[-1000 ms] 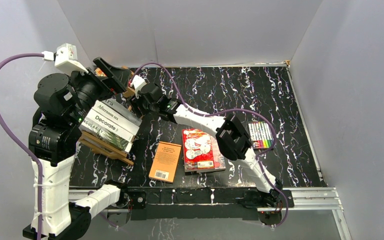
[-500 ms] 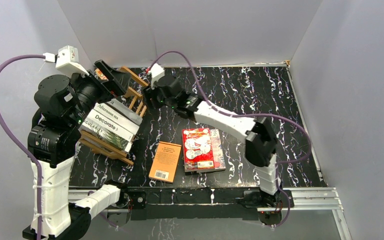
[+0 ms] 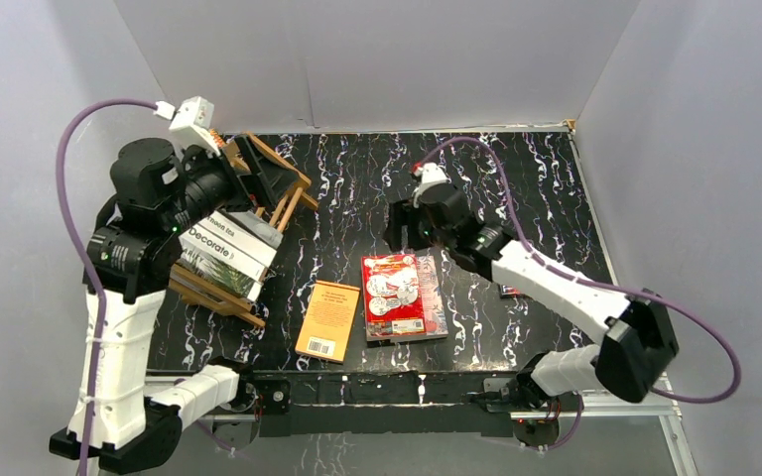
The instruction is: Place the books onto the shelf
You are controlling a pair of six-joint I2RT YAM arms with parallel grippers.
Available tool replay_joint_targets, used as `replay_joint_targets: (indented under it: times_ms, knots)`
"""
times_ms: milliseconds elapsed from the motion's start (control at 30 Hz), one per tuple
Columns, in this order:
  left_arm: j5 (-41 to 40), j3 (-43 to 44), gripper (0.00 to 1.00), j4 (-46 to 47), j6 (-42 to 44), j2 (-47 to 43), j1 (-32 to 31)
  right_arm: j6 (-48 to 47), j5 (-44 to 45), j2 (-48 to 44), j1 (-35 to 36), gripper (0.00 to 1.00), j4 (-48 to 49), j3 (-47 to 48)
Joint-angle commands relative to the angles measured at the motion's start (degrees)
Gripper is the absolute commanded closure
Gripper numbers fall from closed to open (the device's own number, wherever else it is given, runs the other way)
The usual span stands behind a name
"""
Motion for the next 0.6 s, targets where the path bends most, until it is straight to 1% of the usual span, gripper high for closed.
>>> replay_joint_targets:
  times_ms: [0, 100, 167, 267, 333, 433, 467, 567]
  knots:
    - [8.7, -2.7, 0.10, 1.8, -2.6, 2.4, 0.1, 9.8, 3.2, -6.3, -1.1, 0.19, -3.3, -6.5]
    - [10.7, -6.6, 0.13, 2.5, -5.5, 4.4, 0.0, 16.0, 4.7, -7.3, -1.5, 0.18, -4.5, -11.9]
    - [10.4, -10.1, 0.13, 3.6, -6.8, 4.8, -0.5, 20.5, 4.8, -7.1, -1.8, 0.18, -5.4, -14.9]
    - [7.9, -14.7, 0.13, 5.7, -8.2, 4.9, -3.5, 23.6, 1.4, -6.0, -2.3, 0.18, -3.7, -17.9]
    - [5.7, -17.7, 0.13, 7.7, -9.5, 5.6, -7.4, 24.7, -1.7, -4.2, -2.5, 0.18, -2.7, -18.5]
    - [-1.4, -21.8, 0.13, 10.3, -11.8, 7.5, -15.4, 25.9, -5.5, -1.6, -2.6, 0.18, -1.7, -18.8]
    - [-3.2, -23.3, 0.13, 11.2, -12.8, 8.3, -17.2, 26.2, -6.2, -1.0, -2.6, 0.18, -1.2, -19.0]
    - [-5.4, -28.4, 0.14, 14.6, -15.6, 10.4, -20.3, 27.4, -6.8, -0.3, -2.9, 0.18, -0.2, -20.3]
